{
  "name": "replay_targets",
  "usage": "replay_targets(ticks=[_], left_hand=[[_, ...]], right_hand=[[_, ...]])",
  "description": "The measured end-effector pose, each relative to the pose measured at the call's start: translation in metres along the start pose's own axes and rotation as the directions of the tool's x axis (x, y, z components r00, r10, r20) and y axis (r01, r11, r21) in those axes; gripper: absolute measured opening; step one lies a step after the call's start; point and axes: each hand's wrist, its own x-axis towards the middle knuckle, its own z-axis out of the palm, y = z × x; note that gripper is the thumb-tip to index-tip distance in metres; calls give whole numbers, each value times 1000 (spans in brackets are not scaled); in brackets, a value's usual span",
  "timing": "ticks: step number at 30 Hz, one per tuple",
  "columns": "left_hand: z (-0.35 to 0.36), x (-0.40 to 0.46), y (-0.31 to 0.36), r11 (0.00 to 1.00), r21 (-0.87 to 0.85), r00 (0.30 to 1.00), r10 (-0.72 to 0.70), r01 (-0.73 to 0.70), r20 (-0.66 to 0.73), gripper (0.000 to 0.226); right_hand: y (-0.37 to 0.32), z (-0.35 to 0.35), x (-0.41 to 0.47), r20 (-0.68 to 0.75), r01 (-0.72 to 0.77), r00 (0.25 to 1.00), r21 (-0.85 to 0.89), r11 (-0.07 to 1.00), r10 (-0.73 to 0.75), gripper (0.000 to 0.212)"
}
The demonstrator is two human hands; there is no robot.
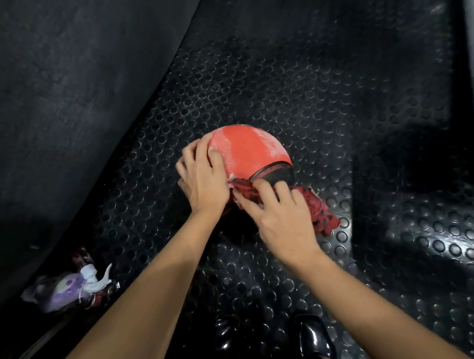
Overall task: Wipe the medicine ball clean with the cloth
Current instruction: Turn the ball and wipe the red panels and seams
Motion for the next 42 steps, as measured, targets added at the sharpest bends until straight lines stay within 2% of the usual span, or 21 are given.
replay_targets(ticks=[1, 2, 4, 6, 7, 9, 11, 13, 15, 17, 19, 22, 24, 27, 31, 33, 36, 37, 41, 42], left_hand=[[0, -2, 0, 1000, -4, 1000, 4, -4, -4, 40], [1, -3, 1, 1000, -1, 1000, 4, -4, -9, 40], [3, -4, 3, 1000, 13, 1000, -12, 12, -12, 40], [3, -4, 1, 1000, 28, 1000, -14, 14, -13, 40], [3, -2, 0, 999, 31, 1000, -11, 12, -13, 40], [2, -1, -2, 1000, 19, 1000, -14, 15, -14, 40], [1, -2, -3, 1000, -1, 1000, -8, 8, -14, 40], [1, -3, -4, 1000, -6, 1000, -5, 5, -14, 40], [1, -5, -3, 1000, 5, 1000, -2, 2, -16, 40], [0, -6, -3, 1000, 17, 1000, 15, -15, 3, 40], [-5, -6, -7, 998, 13, 998, 53, -53, 25, 42], [-22, 2, -13, 991, 95, 994, 89, -95, 68, 41], [-30, 8, -8, 991, 128, 996, 14, -25, 85, 31], [-31, 6, -1, 989, 145, 992, -52, 35, 116, 33], [-30, -8, -16, 988, 140, 996, 60, -69, 71, 40], [-32, -10, -23, 990, 116, 996, 73, -79, 55, 41], [-31, -15, -24, 992, 106, 997, 71, -74, 31, 43], [-30, -17, -24, 992, 109, 998, 57, -59, 23, 41], [-30, -15, -24, 993, 104, 999, 46, -47, 11, 38], [-30, -15, -24, 993, 104, 998, 59, -61, 18, 38]], right_hand=[[6, 0, 2, -10, -36, 999, 5, 999, 36, 46], [12, 0, 6, -18, -136, 990, 23, 990, 136, 41], [23, 1, 16, 14, -395, 918, 124, 910, 397, 38], [21, 0, 21, 28, -518, 851, 200, 831, 524, 38], [16, -1, 21, 6, -500, 861, 195, 844, 509, 36], [5, -4, 16, -22, -336, 940, 130, 933, 341, 40], [7, -4, 15, -25, -201, 979, 89, 976, 204, 45], [19, -4, 21, 9, -284, 959, 125, 951, 285, 42], [32, -3, 28, 99, -478, 879, 163, 863, 467, 40], [37, -1, 29, 182, -560, 826, 165, 812, 533, 43], [32, -5, 25, 172, -524, 851, 202, 828, 497, 42], [19, -11, 14, 142, -437, 899, 232, 869, 414, 39], [11, -9, 3, 100, -341, 940, 190, 921, 327, 40], [-7, -7, -13, 65, -256, 967, 164, 953, 248, 58], [-27, -6, -22, 25, -182, 983, 134, 974, 180, 49], [-20, -6, -6, 43, -227, 974, 164, 960, 222, 46], [-6, -8, 28, 113, -421, 907, 254, 871, 405, 42], [-7, -9, 31, 108, -427, 904, 253, 868, 413, 39], [-22, -15, 12, 60, -158, 987, 177, 972, 150, 37], [-17, -15, 17, 72, -143, 988, 165, 976, 133, 36]])
